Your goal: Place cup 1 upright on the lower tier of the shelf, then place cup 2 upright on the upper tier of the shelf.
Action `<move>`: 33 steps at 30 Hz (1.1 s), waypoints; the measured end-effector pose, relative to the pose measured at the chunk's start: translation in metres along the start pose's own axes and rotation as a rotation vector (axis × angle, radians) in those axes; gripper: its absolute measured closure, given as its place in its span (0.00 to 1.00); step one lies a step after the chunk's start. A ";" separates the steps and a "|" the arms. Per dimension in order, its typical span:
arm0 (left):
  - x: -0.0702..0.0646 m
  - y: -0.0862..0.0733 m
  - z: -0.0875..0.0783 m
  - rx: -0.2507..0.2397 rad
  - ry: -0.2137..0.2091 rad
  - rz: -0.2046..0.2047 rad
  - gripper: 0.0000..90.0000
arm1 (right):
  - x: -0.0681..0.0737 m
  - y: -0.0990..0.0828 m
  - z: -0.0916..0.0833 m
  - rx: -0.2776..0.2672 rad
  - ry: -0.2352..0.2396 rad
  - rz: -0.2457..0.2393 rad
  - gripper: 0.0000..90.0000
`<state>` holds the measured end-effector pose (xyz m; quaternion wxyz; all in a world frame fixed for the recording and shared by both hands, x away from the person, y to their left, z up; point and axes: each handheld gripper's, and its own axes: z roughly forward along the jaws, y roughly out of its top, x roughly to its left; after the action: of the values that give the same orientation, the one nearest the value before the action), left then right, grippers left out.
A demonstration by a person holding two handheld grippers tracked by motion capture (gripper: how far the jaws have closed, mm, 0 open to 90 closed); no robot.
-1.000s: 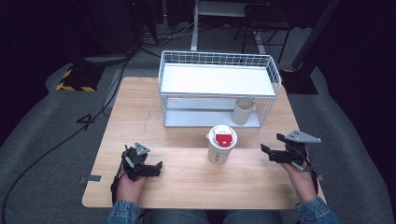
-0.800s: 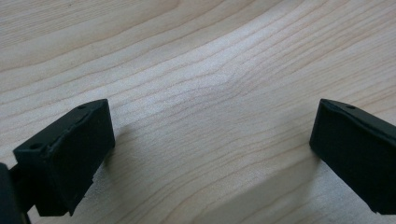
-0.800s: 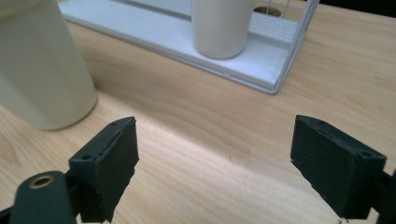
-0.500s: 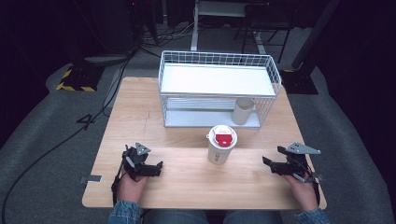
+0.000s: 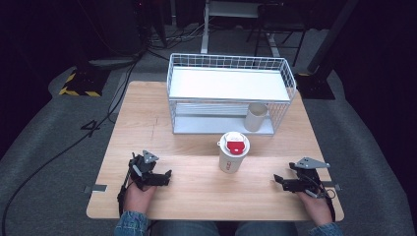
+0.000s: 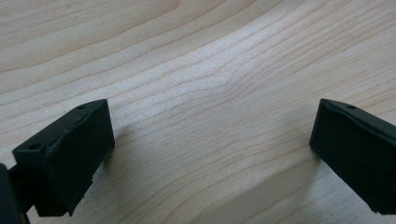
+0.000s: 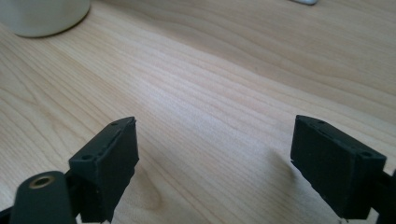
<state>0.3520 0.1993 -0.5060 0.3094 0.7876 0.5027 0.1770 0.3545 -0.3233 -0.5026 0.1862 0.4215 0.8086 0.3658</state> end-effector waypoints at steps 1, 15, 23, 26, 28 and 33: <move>0.000 0.000 0.000 0.000 0.000 0.000 0.00 | 0.000 -0.001 0.001 0.009 0.003 -0.002 0.17; -0.002 0.001 0.001 -0.003 0.006 0.004 0.00 | -0.003 0.002 0.006 0.024 -0.004 -0.018 0.16; -0.004 0.001 -0.003 -0.014 0.001 0.015 0.08 | -0.003 0.003 0.006 0.025 -0.007 -0.012 0.14; -0.006 0.002 -0.007 -0.031 -0.004 0.028 0.07 | -0.003 0.003 0.006 0.025 -0.009 -0.011 0.14; -0.007 0.003 -0.009 -0.041 -0.016 0.031 0.07 | -0.003 0.003 0.007 0.028 -0.012 -0.007 0.13; -0.015 0.008 -0.018 -0.085 -0.043 0.041 0.07 | -0.002 0.003 0.007 0.030 -0.016 -0.005 0.13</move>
<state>0.3401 0.1889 -0.4869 0.3496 0.7875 0.4717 0.1875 0.3618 -0.3211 -0.5048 0.1874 0.4249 0.8136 0.3499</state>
